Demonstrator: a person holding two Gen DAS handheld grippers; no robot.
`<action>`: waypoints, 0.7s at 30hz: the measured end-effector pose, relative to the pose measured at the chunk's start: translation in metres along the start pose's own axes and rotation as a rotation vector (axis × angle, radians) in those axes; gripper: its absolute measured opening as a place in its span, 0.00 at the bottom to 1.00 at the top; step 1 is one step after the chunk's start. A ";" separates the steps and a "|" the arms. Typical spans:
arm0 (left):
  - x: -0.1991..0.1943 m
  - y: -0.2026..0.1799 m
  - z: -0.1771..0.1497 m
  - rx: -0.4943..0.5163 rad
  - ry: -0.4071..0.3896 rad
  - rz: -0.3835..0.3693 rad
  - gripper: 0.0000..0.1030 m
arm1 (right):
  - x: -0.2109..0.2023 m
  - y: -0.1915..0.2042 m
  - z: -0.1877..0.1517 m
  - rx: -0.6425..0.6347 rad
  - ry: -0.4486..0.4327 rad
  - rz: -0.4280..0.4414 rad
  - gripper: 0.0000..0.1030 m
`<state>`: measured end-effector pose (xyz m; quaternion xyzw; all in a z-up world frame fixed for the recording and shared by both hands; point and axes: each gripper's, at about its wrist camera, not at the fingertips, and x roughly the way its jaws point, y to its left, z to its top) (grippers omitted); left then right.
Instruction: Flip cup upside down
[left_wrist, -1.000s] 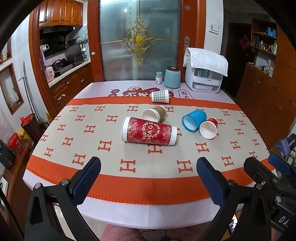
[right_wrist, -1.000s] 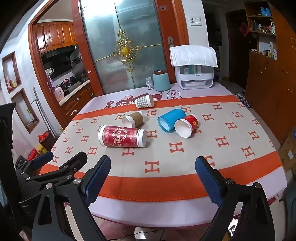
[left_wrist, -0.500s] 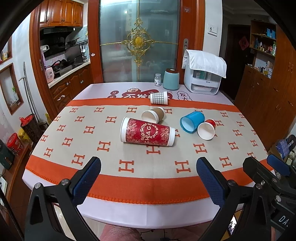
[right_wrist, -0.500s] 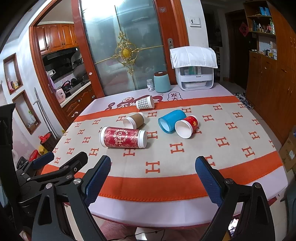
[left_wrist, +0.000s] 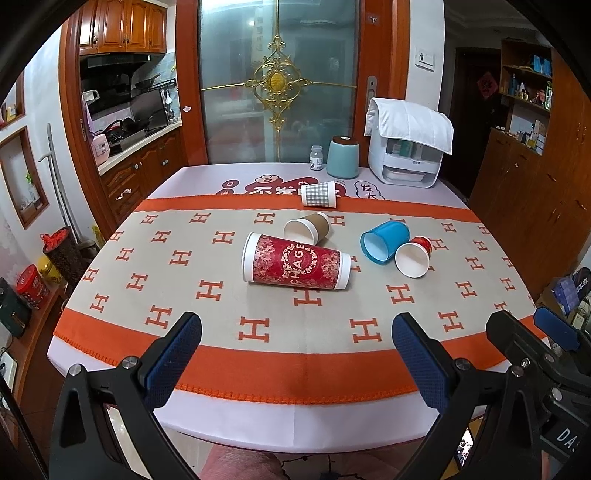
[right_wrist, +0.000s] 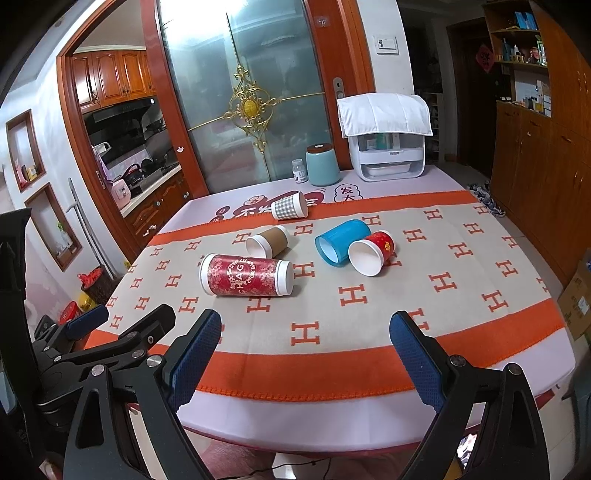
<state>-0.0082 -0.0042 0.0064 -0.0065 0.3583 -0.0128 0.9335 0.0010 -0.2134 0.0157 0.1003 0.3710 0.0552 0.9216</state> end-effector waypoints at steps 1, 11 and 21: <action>-0.001 0.000 0.000 0.001 -0.002 0.001 0.99 | 0.001 -0.001 -0.001 0.001 -0.002 0.000 0.91; -0.006 0.002 0.001 -0.002 -0.004 0.006 0.99 | -0.006 0.006 0.001 0.004 -0.010 0.003 0.91; -0.006 0.002 0.001 -0.001 -0.004 0.008 0.99 | -0.008 0.008 0.001 0.005 -0.013 0.004 0.91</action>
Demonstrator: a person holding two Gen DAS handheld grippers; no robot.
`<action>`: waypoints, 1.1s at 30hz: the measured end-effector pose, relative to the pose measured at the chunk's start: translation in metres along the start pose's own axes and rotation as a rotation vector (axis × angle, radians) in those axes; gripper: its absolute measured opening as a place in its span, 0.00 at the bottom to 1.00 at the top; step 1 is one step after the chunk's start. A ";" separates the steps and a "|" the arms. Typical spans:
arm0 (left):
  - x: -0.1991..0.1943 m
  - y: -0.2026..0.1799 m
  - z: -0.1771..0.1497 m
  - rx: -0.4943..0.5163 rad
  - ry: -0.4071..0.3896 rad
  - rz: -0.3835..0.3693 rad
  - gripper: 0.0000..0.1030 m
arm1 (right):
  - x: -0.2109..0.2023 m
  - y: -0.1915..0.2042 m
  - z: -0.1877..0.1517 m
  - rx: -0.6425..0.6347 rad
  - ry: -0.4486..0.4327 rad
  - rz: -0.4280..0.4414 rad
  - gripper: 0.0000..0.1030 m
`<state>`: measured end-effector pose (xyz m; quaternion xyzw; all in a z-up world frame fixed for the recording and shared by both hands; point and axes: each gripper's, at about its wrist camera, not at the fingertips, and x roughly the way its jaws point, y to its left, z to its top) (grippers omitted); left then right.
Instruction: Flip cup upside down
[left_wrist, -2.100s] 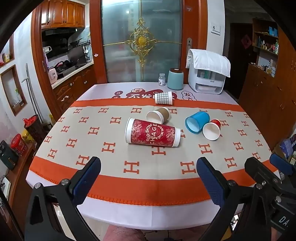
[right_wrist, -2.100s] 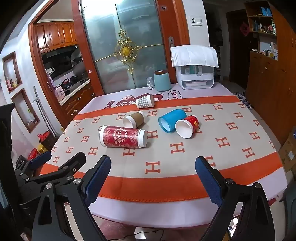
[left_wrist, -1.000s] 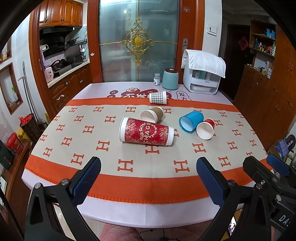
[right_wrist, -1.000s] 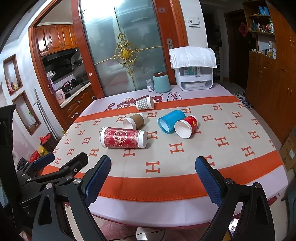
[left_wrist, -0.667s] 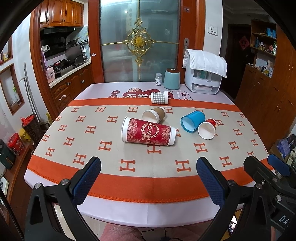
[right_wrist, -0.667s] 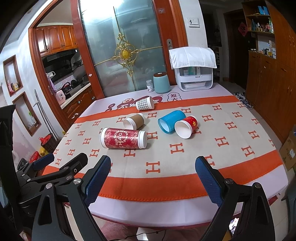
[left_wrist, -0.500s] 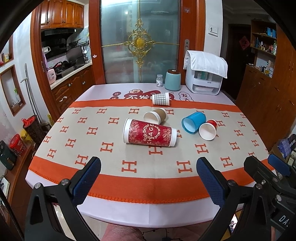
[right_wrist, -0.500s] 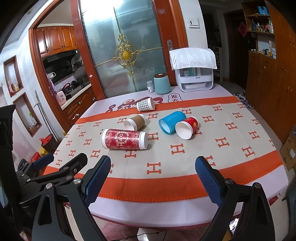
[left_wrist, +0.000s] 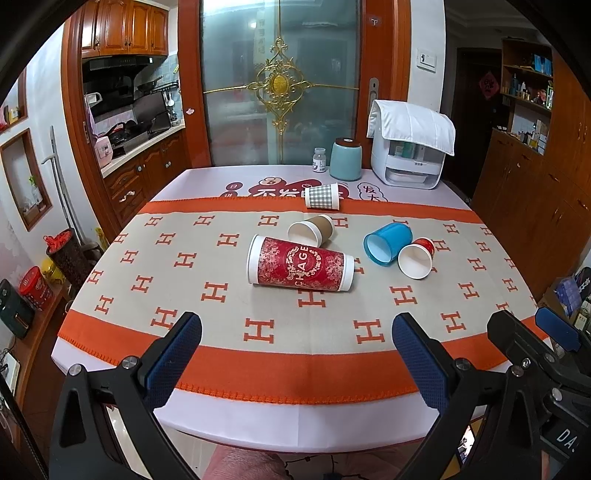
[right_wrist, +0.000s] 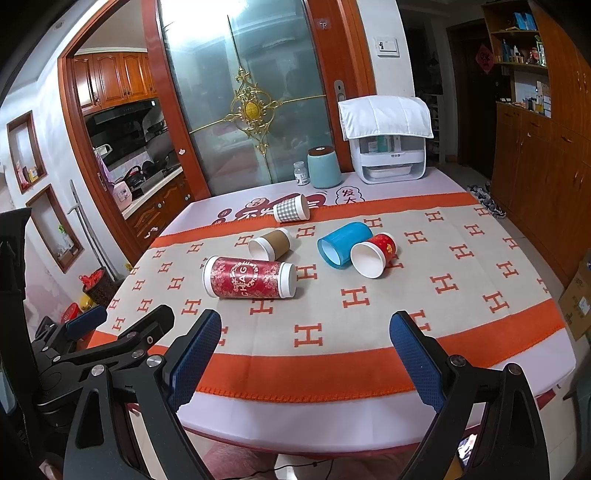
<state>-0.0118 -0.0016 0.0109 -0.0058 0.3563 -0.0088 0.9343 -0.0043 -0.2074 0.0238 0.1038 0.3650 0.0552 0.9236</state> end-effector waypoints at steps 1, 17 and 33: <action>0.000 0.000 0.000 0.000 0.000 0.000 0.99 | 0.001 -0.001 0.000 0.000 0.000 0.000 0.91; 0.000 0.000 -0.001 0.002 0.001 0.000 0.99 | 0.001 0.000 -0.001 0.003 -0.002 0.003 0.91; 0.012 0.005 0.001 0.023 0.044 -0.036 0.99 | 0.012 0.004 -0.009 0.013 0.015 0.007 0.91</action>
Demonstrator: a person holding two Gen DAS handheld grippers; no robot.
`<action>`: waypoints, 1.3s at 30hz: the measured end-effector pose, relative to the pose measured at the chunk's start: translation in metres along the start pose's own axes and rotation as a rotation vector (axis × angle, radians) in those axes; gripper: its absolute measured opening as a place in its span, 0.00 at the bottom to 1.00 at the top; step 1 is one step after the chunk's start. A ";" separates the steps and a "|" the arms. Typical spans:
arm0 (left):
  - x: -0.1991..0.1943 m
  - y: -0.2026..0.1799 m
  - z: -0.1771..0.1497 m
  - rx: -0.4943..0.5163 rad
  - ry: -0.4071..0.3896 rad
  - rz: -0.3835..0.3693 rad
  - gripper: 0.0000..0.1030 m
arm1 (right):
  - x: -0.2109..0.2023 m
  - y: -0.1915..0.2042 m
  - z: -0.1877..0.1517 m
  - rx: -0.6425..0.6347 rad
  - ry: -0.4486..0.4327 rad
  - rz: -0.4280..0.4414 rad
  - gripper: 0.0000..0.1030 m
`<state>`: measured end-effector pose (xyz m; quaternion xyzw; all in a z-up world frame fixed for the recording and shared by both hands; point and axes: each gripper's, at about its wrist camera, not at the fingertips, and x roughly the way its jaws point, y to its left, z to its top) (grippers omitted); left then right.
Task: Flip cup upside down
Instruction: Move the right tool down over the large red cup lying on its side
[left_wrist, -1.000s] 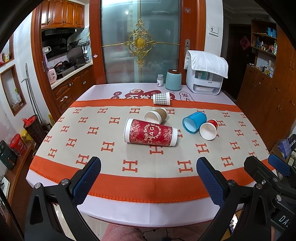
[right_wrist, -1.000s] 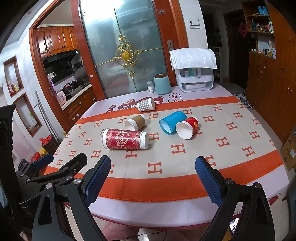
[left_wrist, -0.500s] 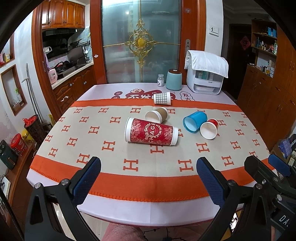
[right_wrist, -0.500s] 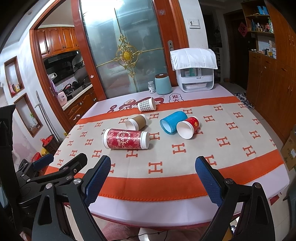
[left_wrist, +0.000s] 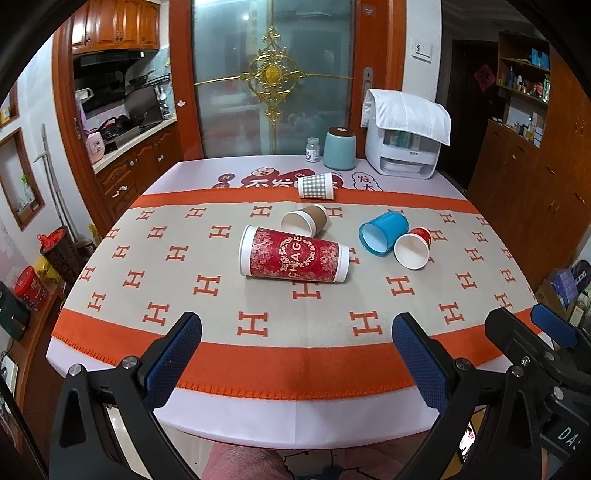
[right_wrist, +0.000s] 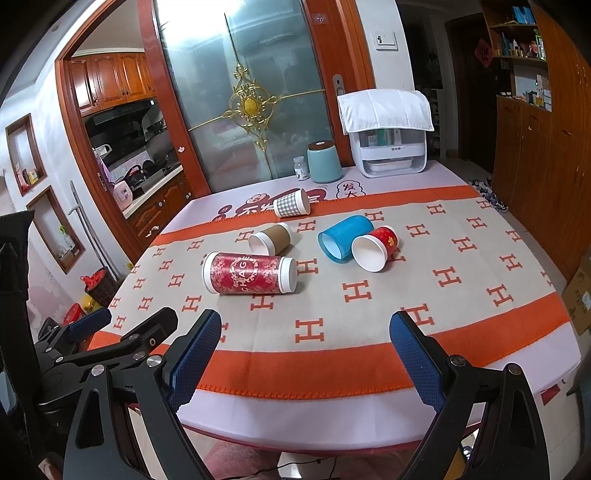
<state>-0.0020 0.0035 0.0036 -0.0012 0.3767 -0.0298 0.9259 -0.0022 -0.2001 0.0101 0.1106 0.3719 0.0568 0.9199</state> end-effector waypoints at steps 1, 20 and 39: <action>0.002 0.000 0.001 0.007 0.005 -0.007 0.99 | 0.003 -0.001 0.001 0.001 0.003 0.002 0.91; 0.093 -0.008 0.048 0.357 0.073 0.009 0.99 | 0.095 -0.024 0.042 0.063 0.150 0.029 0.91; 0.247 -0.057 0.056 1.035 0.229 0.091 0.99 | 0.276 -0.094 0.017 0.399 0.393 0.023 0.84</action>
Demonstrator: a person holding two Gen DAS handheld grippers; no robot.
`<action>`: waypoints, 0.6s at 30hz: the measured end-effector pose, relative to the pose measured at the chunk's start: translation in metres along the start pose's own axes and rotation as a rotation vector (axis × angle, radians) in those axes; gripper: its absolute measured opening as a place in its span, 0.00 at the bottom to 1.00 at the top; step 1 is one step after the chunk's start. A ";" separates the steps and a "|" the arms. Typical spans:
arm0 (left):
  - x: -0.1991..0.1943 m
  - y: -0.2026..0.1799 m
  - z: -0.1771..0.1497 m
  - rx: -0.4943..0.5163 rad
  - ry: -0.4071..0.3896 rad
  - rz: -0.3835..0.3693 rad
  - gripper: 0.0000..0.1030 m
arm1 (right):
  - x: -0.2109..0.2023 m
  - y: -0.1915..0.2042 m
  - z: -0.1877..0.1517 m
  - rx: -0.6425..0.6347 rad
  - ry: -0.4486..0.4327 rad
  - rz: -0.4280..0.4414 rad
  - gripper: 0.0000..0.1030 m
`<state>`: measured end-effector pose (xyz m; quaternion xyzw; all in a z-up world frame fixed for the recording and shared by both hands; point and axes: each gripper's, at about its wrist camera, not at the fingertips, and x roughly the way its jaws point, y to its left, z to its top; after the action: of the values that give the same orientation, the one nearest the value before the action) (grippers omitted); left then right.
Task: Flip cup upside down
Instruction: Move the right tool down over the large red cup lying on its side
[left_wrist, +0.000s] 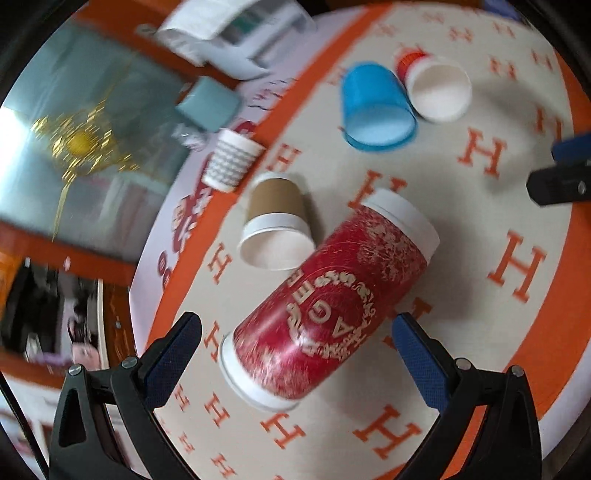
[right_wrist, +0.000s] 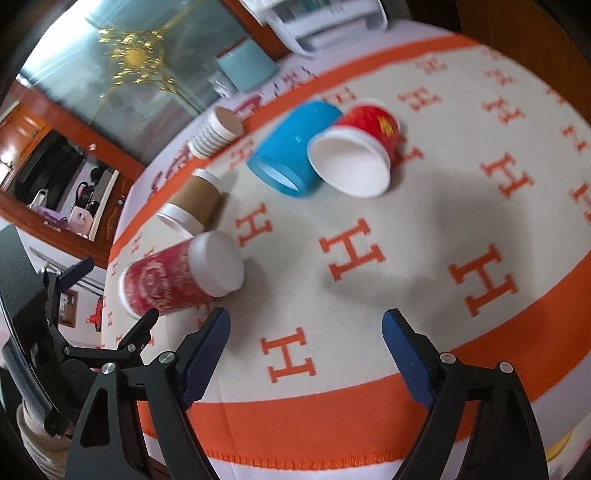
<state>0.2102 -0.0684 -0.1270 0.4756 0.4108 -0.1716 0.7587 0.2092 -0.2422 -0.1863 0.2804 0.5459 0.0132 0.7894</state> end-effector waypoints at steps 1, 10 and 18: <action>0.006 -0.002 0.002 0.033 0.013 0.004 0.99 | 0.007 -0.002 -0.001 0.003 0.012 -0.001 0.84; 0.055 -0.015 0.011 0.227 0.103 0.016 0.99 | 0.040 0.000 -0.005 -0.009 0.071 0.002 0.84; 0.069 -0.024 0.010 0.294 0.117 0.032 0.85 | 0.053 -0.002 -0.007 -0.009 0.078 -0.007 0.83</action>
<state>0.2405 -0.0796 -0.1935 0.5972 0.4171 -0.1898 0.6583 0.2243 -0.2233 -0.2342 0.2742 0.5772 0.0236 0.7688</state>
